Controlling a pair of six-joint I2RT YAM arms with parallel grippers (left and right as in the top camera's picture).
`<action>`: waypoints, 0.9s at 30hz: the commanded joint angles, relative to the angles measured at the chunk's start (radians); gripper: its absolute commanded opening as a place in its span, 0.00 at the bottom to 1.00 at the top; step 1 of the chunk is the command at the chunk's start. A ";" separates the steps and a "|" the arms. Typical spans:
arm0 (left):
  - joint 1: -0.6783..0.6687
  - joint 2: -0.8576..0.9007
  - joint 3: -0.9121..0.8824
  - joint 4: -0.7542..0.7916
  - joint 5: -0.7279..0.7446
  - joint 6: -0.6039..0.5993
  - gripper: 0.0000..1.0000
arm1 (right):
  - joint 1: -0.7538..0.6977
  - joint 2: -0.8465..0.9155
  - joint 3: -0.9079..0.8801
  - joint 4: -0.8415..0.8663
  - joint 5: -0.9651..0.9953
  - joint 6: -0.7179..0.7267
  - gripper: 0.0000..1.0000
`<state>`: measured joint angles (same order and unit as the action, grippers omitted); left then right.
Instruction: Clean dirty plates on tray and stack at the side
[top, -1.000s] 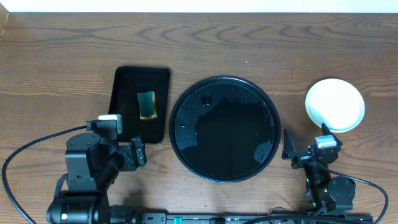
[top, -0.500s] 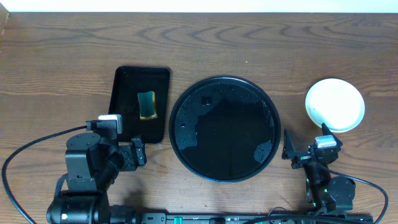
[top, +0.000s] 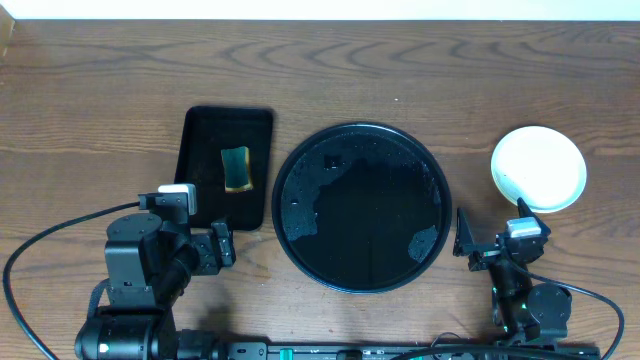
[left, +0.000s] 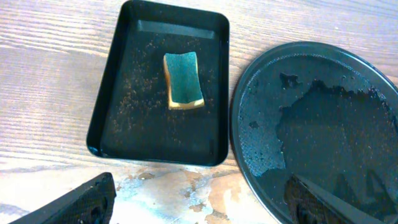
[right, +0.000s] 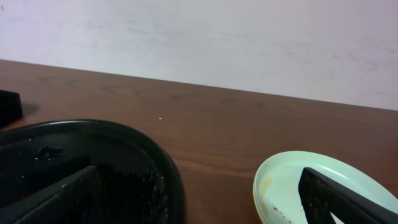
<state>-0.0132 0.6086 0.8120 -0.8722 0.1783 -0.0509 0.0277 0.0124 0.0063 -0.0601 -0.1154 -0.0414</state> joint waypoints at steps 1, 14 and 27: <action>0.001 -0.002 -0.003 -0.001 0.004 0.013 0.87 | -0.004 -0.006 -0.001 -0.004 -0.001 -0.016 0.99; 0.046 -0.281 -0.222 0.084 -0.059 0.013 0.87 | -0.004 -0.006 -0.001 -0.004 -0.001 -0.016 0.99; 0.047 -0.603 -0.627 0.516 -0.059 0.013 0.87 | -0.004 -0.006 -0.001 -0.004 -0.001 -0.016 0.99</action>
<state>0.0265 0.0399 0.2321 -0.4065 0.1276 -0.0498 0.0277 0.0124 0.0063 -0.0605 -0.1154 -0.0418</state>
